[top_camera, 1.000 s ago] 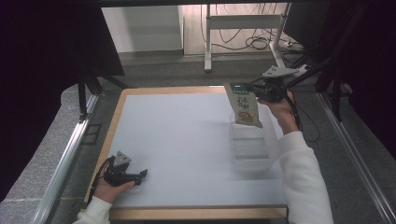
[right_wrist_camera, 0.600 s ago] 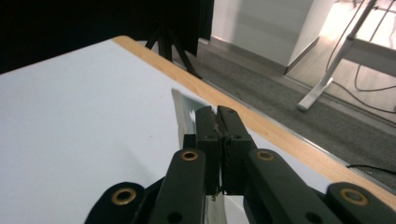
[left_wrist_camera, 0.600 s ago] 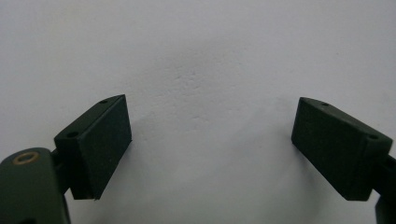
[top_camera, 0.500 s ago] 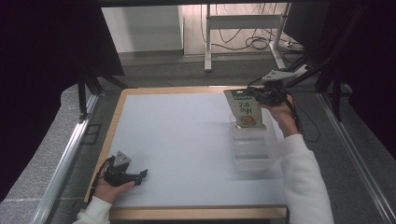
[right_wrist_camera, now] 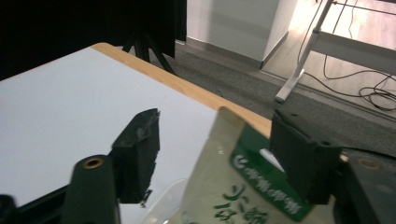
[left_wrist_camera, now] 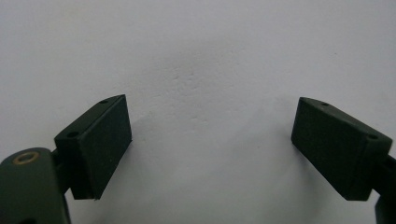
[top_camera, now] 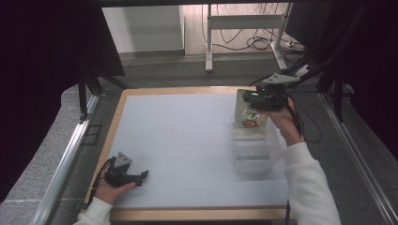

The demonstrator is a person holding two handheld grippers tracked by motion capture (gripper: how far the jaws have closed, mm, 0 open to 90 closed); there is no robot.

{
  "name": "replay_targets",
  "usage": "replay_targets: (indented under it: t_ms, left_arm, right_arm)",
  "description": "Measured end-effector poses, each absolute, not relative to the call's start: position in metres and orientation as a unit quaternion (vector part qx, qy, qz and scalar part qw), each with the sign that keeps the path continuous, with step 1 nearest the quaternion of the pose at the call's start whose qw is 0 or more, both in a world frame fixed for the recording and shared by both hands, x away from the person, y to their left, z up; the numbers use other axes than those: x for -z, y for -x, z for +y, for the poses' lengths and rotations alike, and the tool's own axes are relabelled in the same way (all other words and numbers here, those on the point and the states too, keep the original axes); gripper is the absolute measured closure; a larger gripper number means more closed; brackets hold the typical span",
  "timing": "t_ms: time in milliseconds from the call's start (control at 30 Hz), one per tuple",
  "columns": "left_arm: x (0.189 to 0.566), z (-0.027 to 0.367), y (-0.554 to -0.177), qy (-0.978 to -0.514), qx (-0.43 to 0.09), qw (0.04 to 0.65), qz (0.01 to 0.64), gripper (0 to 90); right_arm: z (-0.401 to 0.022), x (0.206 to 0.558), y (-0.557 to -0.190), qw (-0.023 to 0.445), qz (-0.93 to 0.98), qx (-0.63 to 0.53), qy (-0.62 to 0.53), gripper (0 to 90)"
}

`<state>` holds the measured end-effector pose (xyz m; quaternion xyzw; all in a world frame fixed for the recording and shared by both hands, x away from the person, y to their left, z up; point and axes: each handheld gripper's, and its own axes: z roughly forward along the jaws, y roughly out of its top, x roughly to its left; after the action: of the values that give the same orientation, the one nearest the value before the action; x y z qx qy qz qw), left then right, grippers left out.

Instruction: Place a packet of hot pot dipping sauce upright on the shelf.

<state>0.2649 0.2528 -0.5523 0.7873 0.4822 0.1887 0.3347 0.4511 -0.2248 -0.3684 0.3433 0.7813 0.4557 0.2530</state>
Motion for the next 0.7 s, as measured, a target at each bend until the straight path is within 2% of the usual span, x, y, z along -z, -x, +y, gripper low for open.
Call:
replay_targets:
  t_ms: [200,467,700]
  left_arm:
    - [0.552,0.253,-0.265,-0.788,-0.189,0.334,0.481,11.9]
    - [0.551,0.253,-0.264,-0.788,-0.191,0.334,0.480,11.9]
    - [0.551,0.252,-0.263,-0.787,-0.193,0.337,0.480,12.0]
  right_arm:
    - [-0.205,0.375,-0.422,0.220,0.790,-0.468,-0.329,26.4]
    - [-0.171,0.397,-0.371,0.173,0.819,-0.474,-0.274,25.7]
    - [-0.146,0.423,-0.342,0.125,0.843,-0.462,-0.248,24.8]
